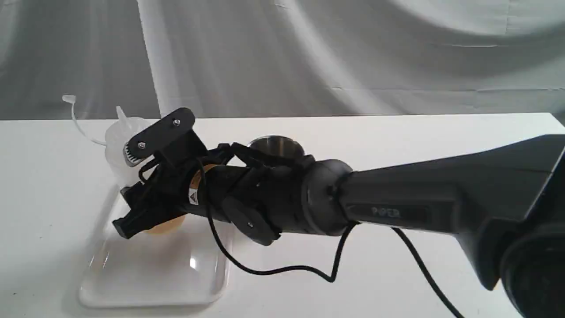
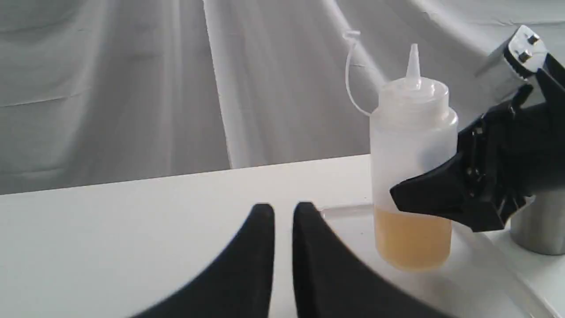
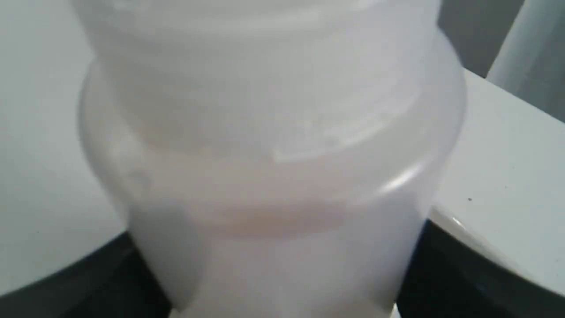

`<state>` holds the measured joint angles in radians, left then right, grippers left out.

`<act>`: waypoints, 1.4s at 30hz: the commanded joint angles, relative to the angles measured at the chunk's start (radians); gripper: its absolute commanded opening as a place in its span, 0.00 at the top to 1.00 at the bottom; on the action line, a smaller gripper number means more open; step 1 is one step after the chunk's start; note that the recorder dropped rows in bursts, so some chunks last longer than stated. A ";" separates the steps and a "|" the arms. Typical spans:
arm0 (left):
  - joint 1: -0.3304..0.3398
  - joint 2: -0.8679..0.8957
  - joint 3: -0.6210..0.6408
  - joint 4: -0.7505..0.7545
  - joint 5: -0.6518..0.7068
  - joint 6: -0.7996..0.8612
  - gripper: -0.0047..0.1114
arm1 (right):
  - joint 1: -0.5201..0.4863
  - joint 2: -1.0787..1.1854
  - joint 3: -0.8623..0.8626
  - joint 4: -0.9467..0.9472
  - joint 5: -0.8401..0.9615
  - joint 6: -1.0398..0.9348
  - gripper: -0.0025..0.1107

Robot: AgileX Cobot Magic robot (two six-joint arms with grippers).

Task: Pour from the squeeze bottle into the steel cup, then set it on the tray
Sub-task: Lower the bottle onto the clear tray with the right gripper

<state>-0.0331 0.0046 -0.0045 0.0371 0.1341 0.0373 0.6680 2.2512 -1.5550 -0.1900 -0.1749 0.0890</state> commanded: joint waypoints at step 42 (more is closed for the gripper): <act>-0.005 -0.005 0.004 0.003 -0.002 -0.005 0.89 | 0.010 0.025 -0.012 0.195 0.003 -0.114 0.72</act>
<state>-0.0331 0.0046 -0.0045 0.0371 0.1341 0.0373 0.6742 2.2913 -1.5550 0.0000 -0.1481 -0.0193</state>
